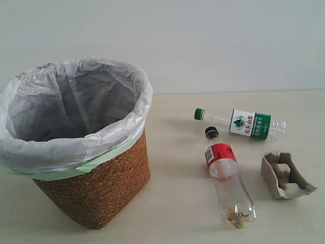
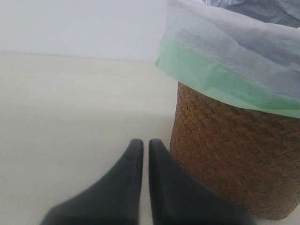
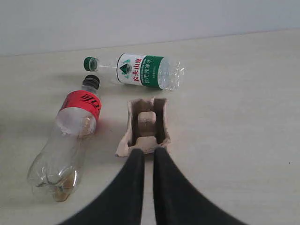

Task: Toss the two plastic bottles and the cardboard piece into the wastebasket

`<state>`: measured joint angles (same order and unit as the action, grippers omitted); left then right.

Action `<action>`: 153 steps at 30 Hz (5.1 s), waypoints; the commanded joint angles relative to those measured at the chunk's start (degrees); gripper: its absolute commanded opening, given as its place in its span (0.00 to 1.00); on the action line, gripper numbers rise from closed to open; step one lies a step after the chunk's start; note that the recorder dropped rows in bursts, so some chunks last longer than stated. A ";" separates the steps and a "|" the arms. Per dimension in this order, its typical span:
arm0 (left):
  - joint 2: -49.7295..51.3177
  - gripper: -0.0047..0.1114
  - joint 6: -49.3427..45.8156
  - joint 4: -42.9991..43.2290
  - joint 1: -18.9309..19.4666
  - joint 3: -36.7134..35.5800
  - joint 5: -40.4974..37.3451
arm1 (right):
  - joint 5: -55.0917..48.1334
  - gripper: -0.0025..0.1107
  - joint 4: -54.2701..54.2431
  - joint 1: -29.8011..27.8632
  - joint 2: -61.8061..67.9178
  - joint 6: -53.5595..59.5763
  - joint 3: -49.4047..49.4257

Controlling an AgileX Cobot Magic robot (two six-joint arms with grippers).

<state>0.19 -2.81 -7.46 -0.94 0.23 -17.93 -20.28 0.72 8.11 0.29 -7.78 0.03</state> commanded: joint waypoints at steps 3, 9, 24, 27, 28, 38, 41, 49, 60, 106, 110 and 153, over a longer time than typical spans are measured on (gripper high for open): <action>-0.19 0.07 0.29 0.17 0.04 -0.23 0.18 | 0.75 0.06 0.01 -0.23 -0.29 0.18 -0.03; -0.19 0.07 0.29 0.17 0.04 -0.23 0.18 | 0.75 0.06 0.01 -0.23 -0.29 0.18 -0.03; -0.19 0.07 0.29 0.17 0.04 -0.23 0.18 | 0.75 0.06 -18.65 -0.23 -0.29 -14.19 -0.03; -0.19 0.07 0.29 0.17 0.04 -0.23 0.18 | 0.75 0.06 -19.72 -0.23 -0.29 -14.19 -0.03; -0.19 0.07 0.29 0.17 0.04 -0.23 0.18 | 0.75 0.06 -19.72 -0.23 -0.29 -14.19 -0.03; -0.19 0.07 0.29 0.17 0.04 -0.23 0.18 | 1.98 0.06 -19.71 -0.23 -0.29 -14.19 -0.03; -0.19 0.07 0.29 0.17 0.04 -0.23 0.18 | 3.01 0.06 -20.02 -0.23 -0.29 -14.58 -0.03; -0.19 0.07 0.29 0.17 0.04 -0.23 0.18 | 12.25 0.06 -27.15 -0.23 -0.29 -15.57 -0.03; -0.19 0.07 0.29 0.17 0.04 -0.23 0.18 | 4.77 0.06 -26.07 -0.11 0.36 -0.62 -10.43; -0.19 0.07 0.29 0.17 0.04 -0.23 0.18 | -37.60 0.90 -1.45 -0.11 103.39 6.82 -73.77; -0.19 0.07 0.29 0.17 0.04 -0.23 0.18 | -36.71 0.90 -1.68 -0.11 105.49 6.71 -73.77; -0.19 0.07 0.29 0.17 0.04 -0.23 0.18 | -28.54 0.02 -11.84 -0.11 91.52 11.95 -62.67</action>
<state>0.19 -2.81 -7.46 -0.94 0.23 -17.93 -54.92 -11.03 8.11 96.90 3.76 -68.20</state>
